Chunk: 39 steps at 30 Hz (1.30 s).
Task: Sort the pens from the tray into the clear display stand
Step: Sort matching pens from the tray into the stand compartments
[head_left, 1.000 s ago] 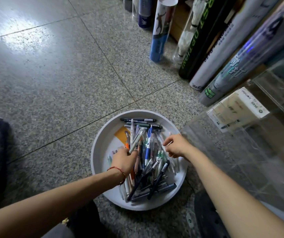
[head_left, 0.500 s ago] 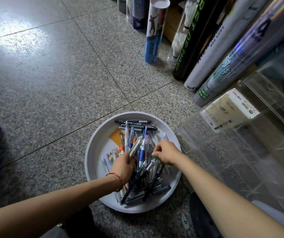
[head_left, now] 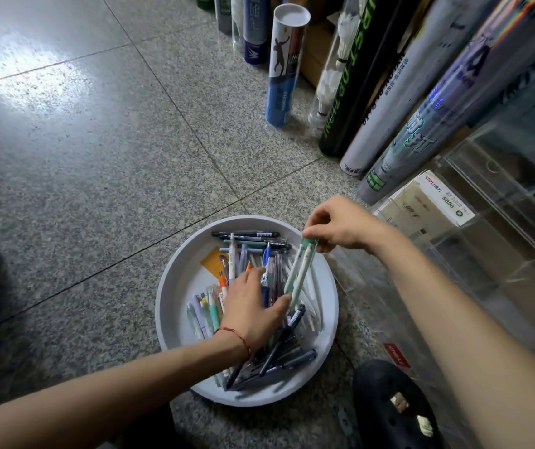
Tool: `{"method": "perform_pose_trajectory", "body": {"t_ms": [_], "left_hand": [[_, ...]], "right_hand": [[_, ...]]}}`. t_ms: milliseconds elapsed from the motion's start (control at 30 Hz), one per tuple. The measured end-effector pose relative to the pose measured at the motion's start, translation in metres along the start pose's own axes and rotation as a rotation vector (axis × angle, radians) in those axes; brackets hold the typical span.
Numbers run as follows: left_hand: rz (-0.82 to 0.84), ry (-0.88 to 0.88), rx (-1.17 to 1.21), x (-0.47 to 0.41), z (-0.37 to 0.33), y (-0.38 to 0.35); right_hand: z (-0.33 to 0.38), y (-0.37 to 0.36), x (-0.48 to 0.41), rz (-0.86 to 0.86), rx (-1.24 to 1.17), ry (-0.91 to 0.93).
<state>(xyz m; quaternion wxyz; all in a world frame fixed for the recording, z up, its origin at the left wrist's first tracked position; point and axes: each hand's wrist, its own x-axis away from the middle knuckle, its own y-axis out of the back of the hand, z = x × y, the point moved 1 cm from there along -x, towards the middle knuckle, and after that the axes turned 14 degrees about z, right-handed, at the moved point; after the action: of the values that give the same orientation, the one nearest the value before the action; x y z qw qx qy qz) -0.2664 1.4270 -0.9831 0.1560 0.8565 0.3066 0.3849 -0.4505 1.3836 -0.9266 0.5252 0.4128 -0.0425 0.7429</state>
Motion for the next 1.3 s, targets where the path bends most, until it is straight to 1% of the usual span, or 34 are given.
{"method": "perform_pose_trajectory", "body": {"t_ms": [67, 133, 200, 300, 400, 467, 567, 733, 800, 867, 967, 1000, 1067, 1133, 1233, 1300], "left_hand": [[0.044, -0.126, 0.067, -0.007, -0.015, 0.006], [0.125, -0.163, 0.166, -0.015, -0.029, 0.012], [0.169, -0.206, 0.269, -0.016, -0.045, 0.021], [0.279, -0.262, 0.572, -0.007, -0.077, 0.037], [0.391, -0.275, 0.821, 0.008, -0.125, 0.054], [0.44, -0.307, 0.952, 0.017, -0.162, 0.066], [0.454, -0.41, 0.924, 0.026, -0.223, 0.081], [0.567, -0.585, 0.79, 0.043, -0.327, 0.083], [0.607, -0.646, 0.717, 0.049, -0.355, 0.076], [0.676, -0.67, 0.692, 0.05, -0.372, 0.07], [0.864, -0.65, 0.776, 0.045, -0.378, 0.066], [0.897, -0.631, 0.795, 0.042, -0.375, 0.065], [0.895, -0.591, 0.807, 0.033, -0.366, 0.064], [0.83, -0.538, 0.874, 0.021, -0.357, 0.066], [0.58, -0.46, 1.073, 0.008, -0.351, 0.069], [0.361, -0.501, 1.075, 0.006, -0.352, 0.068]], "right_hand": [[0.008, 0.003, 0.004, 0.005, -0.029, 0.037], [0.016, 0.005, 0.011, 0.014, -0.094, 0.082], [0.023, 0.007, 0.021, -0.015, -0.153, 0.114], [0.032, 0.019, 0.043, -0.118, -0.261, 0.158], [0.05, 0.046, 0.081, -0.157, -0.401, 0.237], [0.068, 0.07, 0.112, -0.196, -0.395, 0.305], [0.093, 0.107, 0.161, -0.352, -0.244, 0.333], [0.107, 0.165, 0.264, -0.626, -0.223, 0.415], [0.1, 0.183, 0.299, -0.733, -0.293, 0.458], [0.09, 0.196, 0.321, -0.827, -0.384, 0.475], [0.08, 0.207, 0.329, -0.9, -0.545, 0.508], [0.078, 0.209, 0.328, -0.92, -0.582, 0.52], [0.076, 0.213, 0.325, -0.983, -0.641, 0.566], [0.077, 0.217, 0.321, -1.036, -0.675, 0.613], [0.078, 0.224, 0.315, -1.109, -0.541, 0.585], [0.078, 0.229, 0.309, -1.201, -0.439, 0.568]]}}
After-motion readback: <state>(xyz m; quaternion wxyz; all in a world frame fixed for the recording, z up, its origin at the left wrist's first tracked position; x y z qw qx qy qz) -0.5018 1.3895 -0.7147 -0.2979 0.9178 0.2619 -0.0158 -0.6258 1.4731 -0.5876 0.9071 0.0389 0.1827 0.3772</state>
